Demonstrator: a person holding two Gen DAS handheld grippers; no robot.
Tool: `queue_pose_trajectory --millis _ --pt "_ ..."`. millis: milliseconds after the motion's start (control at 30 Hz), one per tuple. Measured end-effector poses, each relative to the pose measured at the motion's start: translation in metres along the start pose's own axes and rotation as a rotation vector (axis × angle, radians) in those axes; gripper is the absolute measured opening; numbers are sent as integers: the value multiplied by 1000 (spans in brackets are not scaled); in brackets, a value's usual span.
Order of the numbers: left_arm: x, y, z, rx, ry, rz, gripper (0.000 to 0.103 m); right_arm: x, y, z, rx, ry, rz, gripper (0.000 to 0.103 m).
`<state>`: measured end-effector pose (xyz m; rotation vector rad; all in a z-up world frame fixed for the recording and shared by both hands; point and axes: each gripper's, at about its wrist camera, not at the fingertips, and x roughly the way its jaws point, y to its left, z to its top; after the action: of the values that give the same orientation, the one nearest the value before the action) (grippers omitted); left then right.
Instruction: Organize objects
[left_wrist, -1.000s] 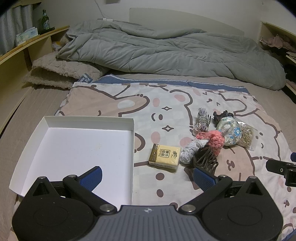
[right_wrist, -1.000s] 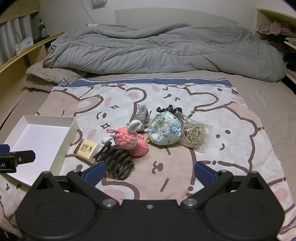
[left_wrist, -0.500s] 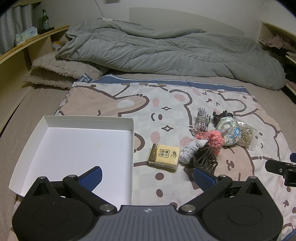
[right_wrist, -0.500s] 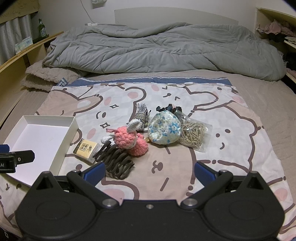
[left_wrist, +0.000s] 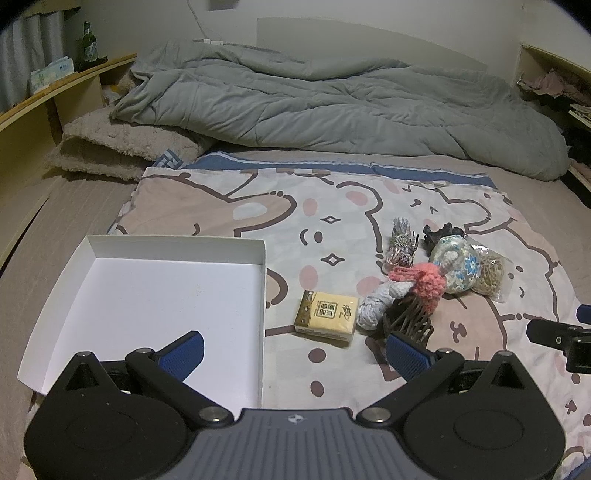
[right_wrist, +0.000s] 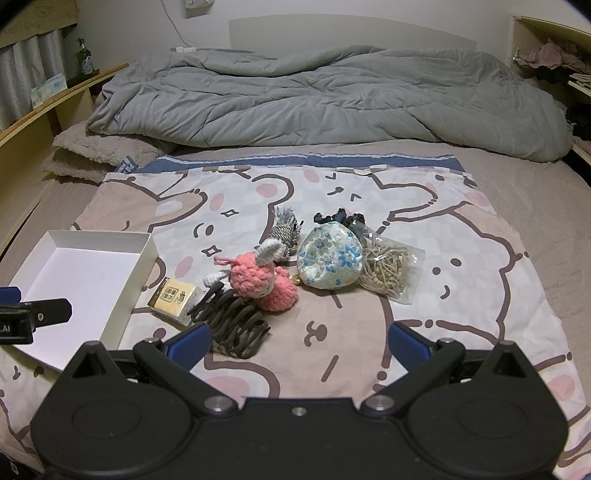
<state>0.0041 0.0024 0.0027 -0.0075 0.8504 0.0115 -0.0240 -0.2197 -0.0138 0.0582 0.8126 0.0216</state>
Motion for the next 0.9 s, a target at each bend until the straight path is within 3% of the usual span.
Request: queue_pose_trajectory --millis 433,900 --pt "11 0 25 10 -30 16 103 19 12 22 47 3 55 103" --pt "45 6 44 36 -60 -7 103 86 27 46 165 112 49 103"
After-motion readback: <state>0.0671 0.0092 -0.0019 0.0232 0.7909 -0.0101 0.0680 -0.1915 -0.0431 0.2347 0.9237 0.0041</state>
